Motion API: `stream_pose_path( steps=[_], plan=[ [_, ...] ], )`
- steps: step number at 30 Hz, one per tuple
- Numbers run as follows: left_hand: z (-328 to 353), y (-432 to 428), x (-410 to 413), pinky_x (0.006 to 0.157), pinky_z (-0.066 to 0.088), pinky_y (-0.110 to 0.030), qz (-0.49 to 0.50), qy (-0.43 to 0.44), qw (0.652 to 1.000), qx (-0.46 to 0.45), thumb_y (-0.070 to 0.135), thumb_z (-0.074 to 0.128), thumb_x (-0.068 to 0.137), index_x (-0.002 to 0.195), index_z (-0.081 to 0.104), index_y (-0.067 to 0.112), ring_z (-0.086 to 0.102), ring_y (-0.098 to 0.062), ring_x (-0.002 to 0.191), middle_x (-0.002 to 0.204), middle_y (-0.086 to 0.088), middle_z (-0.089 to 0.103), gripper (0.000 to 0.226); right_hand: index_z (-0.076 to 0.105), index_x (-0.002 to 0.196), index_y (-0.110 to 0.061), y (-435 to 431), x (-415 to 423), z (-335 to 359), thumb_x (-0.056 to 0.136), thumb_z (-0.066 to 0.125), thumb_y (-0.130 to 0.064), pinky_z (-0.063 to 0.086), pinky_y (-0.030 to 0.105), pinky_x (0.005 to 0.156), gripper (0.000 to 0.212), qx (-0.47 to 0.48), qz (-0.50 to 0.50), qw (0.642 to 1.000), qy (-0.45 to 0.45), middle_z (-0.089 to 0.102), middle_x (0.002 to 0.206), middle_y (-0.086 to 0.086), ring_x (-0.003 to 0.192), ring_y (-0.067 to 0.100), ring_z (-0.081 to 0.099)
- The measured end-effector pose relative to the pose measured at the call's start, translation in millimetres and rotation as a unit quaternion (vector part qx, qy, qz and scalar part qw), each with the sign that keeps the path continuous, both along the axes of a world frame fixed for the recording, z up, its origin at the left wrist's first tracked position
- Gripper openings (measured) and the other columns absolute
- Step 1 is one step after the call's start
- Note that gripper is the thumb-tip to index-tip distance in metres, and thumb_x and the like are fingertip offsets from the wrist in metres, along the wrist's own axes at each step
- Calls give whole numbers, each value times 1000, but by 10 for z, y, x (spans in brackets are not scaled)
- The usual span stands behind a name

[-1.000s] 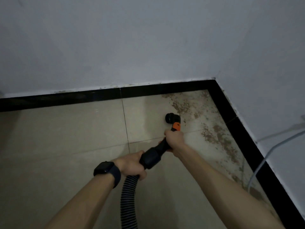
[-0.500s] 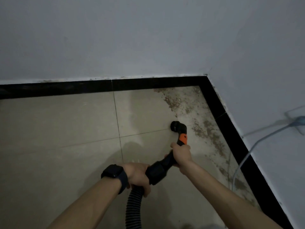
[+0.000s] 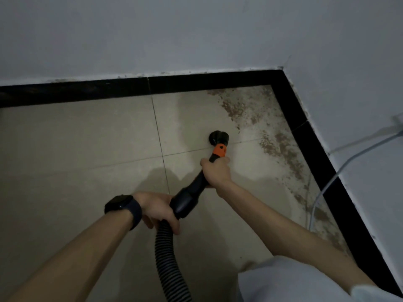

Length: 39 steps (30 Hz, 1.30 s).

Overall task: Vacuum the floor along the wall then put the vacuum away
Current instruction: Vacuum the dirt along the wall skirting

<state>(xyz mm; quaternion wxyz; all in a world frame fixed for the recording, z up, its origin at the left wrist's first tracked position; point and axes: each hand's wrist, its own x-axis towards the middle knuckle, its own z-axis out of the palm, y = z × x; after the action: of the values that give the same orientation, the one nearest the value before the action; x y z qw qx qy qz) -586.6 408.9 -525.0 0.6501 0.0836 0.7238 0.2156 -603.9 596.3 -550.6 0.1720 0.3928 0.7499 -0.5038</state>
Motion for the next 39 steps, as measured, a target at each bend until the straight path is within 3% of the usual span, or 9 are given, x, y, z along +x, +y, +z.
stream_pose_path(
  steps=[6, 9, 14, 21, 25, 27, 30, 35, 39],
  plan=[
    [47, 282, 10, 73, 52, -29, 32, 48, 997, 40, 20, 80, 77, 108, 56, 28, 65, -18, 94, 100, 2, 63, 39, 28, 143, -2, 270, 26, -27, 94, 58, -28, 61, 52, 84, 63, -25, -100, 995, 6, 60, 116, 19, 99, 38, 67],
    [56, 594, -31, 69, 52, -32, 8, 73, 996, 59, 18, 78, 74, 93, 57, 27, 66, -22, 91, 93, 1, 62, 30, 36, 135, -7, 614, 99, -49, 89, 61, -28, 63, 51, 75, 56, -36, -170, 985, 11, 64, 119, 23, 96, 39, 69],
    [71, 983, 26, 74, 53, -34, -93, 111, 986, 80, 26, 79, 77, 102, 60, 18, 64, -20, 90, 104, -3, 67, 33, 46, 126, -2, 1047, 392, -110, 96, 60, -15, 56, 35, 56, 36, -85, -224, 970, 28, 61, 84, 11, 55, 21, 68],
    [-99, 1044, 10, 66, 48, -29, -51, 215, 974, 41, 32, 73, 80, 106, 44, 25, 59, -17, 86, 97, 3, 58, 40, 44, 131, -3, 1122, 83, -201, 97, 57, -13, 55, 33, 55, 38, -104, -212, 970, 62, 59, 77, 10, 49, 19, 64],
    [-171, 893, -79, 72, 50, -30, -3, 203, 979, 28, 29, 73, 79, 106, 44, 25, 61, -18, 89, 96, 3, 58, 40, 37, 128, -9, 945, -145, -227, 99, 54, -19, 55, 31, 50, 35, -84, -159, 982, 53, 65, 101, 17, 53, 22, 68],
    [-211, 822, -109, 73, 51, -30, 17, 206, 978, 21, 28, 72, 80, 109, 42, 25, 61, -18, 88, 96, 3, 58, 42, 34, 129, -12, 858, -207, -256, 99, 53, -21, 62, 40, 60, 37, -67, -152, 985, 51, 65, 110, 20, 60, 26, 70],
    [-281, 780, -144, 71, 52, -31, 47, 212, 976, 20, 23, 68, 84, 115, 37, 23, 61, -18, 86, 96, 0, 58, 44, 33, 132, -14, 788, -296, -305, 98, 54, -27, 63, 53, 76, 42, -45, -163, 985, 43, 62, 108, 17, 78, 34, 72],
    [-298, 808, -335, 70, 49, -28, 83, 209, 974, 30, 22, 68, 84, 115, 36, 25, 60, -18, 87, 98, 0, 58, 45, 34, 139, -15, 818, -583, -336, 78, 60, -42, 62, 55, 78, 72, -74, -132, 987, 52, 65, 113, 19, 92, 39, 71],
    [-284, 837, -501, 66, 47, -26, 117, 187, 975, 34, 18, 68, 83, 113, 37, 24, 56, -17, 85, 95, 0, 56, 43, 35, 134, -14, 814, -794, -306, 85, 62, -35, 63, 56, 77, 60, -82, -113, 989, 52, 66, 116, 22, 94, 39, 71]
  ],
)
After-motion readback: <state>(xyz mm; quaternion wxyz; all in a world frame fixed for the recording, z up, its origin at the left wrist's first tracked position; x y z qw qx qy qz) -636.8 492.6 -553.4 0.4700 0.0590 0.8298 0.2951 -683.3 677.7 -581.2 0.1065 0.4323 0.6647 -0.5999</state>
